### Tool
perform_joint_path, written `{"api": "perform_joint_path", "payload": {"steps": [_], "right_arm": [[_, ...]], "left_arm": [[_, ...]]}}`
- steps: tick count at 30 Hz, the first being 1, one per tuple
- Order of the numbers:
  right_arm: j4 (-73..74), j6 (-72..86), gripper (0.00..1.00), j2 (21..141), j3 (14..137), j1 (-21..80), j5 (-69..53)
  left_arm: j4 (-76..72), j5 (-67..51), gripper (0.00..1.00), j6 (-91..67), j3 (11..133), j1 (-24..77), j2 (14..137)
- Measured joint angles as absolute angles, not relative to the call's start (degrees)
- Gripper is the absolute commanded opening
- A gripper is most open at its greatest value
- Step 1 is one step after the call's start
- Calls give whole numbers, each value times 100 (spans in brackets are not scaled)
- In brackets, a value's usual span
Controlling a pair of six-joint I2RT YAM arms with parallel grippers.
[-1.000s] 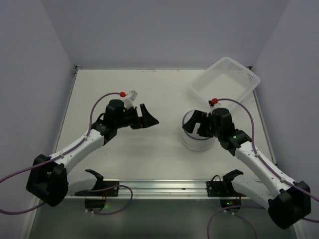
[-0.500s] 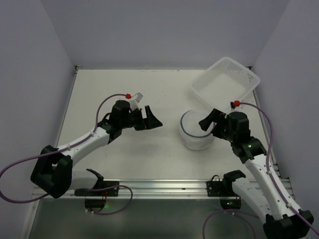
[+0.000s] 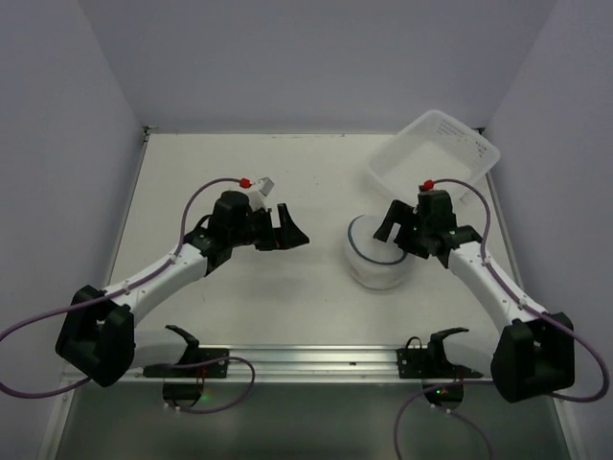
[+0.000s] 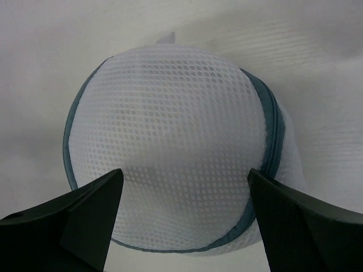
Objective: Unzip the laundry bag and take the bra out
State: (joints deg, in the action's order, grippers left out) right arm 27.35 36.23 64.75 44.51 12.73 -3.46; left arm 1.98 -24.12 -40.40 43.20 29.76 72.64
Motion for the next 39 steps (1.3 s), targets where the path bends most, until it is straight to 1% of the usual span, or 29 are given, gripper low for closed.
{"api": "perform_joint_path", "payload": {"steps": [5, 10, 14, 17, 20, 24, 27, 31, 35, 39], "right_arm": [[2405, 2637, 90, 7548, 5111, 1297, -1634], [2370, 1605, 90, 8390, 6080, 1728, -2731], [2449, 919, 91, 8746, 6560, 2353, -3264], [2521, 727, 91, 8720, 6600, 2639, -3400], [2532, 812, 93, 8416, 6578, 2628, -3201], [2480, 1245, 95, 7288, 6305, 2574, -2416], [2451, 1712, 96, 6342, 6016, 2569, -1671], [2443, 2421, 96, 5516, 5286, 2488, -965], [2576, 2961, 96, 5118, 4394, 2233, -803], [2604, 3232, 96, 4807, 3905, 2156, -913]], "left_arm": [[532, -2335, 91, -3793, 4379, 2969, 7109], [878, -2211, 92, -3581, 4383, 2965, 6801], [1131, -2058, 92, -3369, 4386, 2965, 6442], [1264, -1962, 92, -3188, 4416, 2965, 6276], [1291, -1953, 92, -3083, 4462, 2963, 6318], [1149, -2082, 92, -3087, 4482, 2963, 6615], [934, -2281, 92, -3140, 4530, 2965, 7057], [502, -2668, 91, -3242, 4810, 2978, 7881], [-30, -3114, 89, -3343, 5179, 2982, 8665], [-668, -3610, 85, -3470, 5400, 2993, 9343]]}}
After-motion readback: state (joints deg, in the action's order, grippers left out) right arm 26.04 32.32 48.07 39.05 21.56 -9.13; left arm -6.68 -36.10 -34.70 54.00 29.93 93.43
